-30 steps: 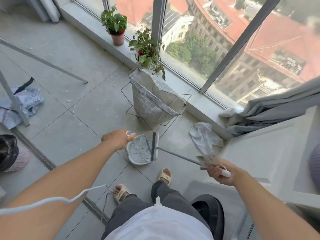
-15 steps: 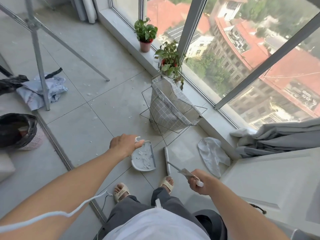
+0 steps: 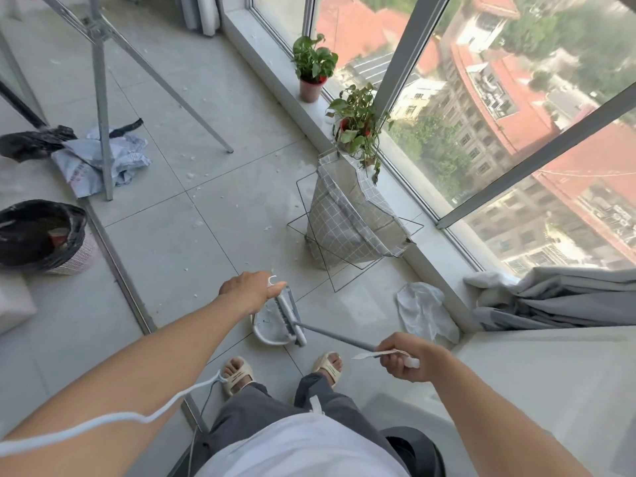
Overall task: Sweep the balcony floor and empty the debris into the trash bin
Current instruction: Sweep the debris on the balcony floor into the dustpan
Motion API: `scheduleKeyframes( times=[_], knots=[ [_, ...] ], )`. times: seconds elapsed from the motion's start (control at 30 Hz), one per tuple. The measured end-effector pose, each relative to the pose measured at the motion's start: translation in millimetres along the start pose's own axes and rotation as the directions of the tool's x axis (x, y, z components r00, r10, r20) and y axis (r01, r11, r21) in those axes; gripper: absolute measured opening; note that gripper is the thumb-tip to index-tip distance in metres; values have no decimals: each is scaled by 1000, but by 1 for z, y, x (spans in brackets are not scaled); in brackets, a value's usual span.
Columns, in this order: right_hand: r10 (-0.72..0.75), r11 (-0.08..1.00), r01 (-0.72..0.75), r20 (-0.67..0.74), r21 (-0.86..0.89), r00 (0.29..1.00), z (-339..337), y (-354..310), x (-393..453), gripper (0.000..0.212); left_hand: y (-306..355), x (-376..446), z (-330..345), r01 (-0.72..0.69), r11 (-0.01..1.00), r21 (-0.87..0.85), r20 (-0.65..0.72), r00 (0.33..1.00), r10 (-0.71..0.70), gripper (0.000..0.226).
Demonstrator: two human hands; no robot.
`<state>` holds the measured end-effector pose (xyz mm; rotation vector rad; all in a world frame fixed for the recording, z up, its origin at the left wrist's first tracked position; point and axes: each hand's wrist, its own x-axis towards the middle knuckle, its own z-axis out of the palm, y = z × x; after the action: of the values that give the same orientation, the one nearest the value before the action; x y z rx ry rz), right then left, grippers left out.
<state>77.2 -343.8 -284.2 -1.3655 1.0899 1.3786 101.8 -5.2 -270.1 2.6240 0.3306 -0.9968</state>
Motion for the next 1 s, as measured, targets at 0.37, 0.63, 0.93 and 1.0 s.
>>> scheduleKeyframes(
  times=[0.37, 0.63, 0.93, 1.0],
  knots=[
    [-1, 998, 10, -147, 56, 989, 4, 18, 19, 19, 0, 11, 2, -28, 999, -21, 13, 1000, 28, 65],
    [4, 995, 5, -88, 97, 996, 19, 18, 15, 6, -13, 13, -1, -42, 998, -41, 17, 999, 43, 68],
    [-105, 986, 120, -123, 117, 987, 27, -22, -10, 8, -76, -8, -27, 34, 995, -99, -149, 988, -49, 47],
    [-141, 979, 161, -154, 126, 978, 42, -33, -7, 6, -91, -13, -44, 76, 989, -130, -227, 968, -105, 48]
  ],
)
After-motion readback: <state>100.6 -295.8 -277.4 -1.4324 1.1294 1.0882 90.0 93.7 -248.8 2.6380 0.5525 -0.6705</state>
